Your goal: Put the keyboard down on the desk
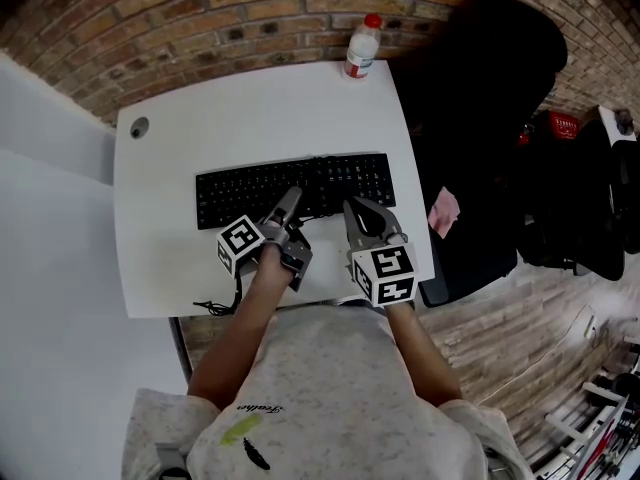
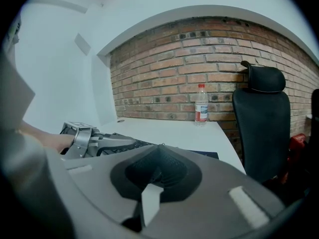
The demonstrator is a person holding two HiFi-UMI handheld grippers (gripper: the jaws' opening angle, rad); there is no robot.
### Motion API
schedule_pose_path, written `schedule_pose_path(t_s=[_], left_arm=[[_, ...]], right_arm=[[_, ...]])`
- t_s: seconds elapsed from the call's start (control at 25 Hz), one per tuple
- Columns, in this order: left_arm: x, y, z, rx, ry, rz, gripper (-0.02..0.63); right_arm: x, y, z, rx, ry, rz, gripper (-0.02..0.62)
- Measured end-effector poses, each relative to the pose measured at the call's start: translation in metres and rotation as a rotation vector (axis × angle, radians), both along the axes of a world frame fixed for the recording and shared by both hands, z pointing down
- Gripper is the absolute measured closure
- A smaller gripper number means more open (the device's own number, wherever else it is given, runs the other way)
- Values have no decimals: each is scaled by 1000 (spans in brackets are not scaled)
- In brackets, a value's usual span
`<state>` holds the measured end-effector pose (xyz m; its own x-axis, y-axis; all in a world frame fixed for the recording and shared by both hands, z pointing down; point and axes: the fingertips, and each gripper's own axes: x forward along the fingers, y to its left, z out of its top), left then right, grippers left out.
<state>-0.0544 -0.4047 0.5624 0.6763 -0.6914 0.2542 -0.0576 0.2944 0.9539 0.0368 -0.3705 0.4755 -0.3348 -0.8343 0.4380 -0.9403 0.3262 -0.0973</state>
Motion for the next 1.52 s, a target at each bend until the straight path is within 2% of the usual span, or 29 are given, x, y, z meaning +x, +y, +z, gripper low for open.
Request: schedule_pose_path(t_s=[0.12,0.52,0.96,1.28,1.52], left_arm=[[1,2,0,-4,-23,14,252],[-1,16,2,4,-19,11,251],[-6,56,-12,65,-45,-63,287],[-8,90,-35,225,-195,-58,376],[3,114,-59,424,-404,29,480]], right_arm=[[1,2,0,3,-5,6,584],[5,10,5,2,-22,6,584],[14,44,-1,20,-54,-57,584],[19,72,-4,34,-65,-107,584],[20,92,-10,49,-76,-139,584]])
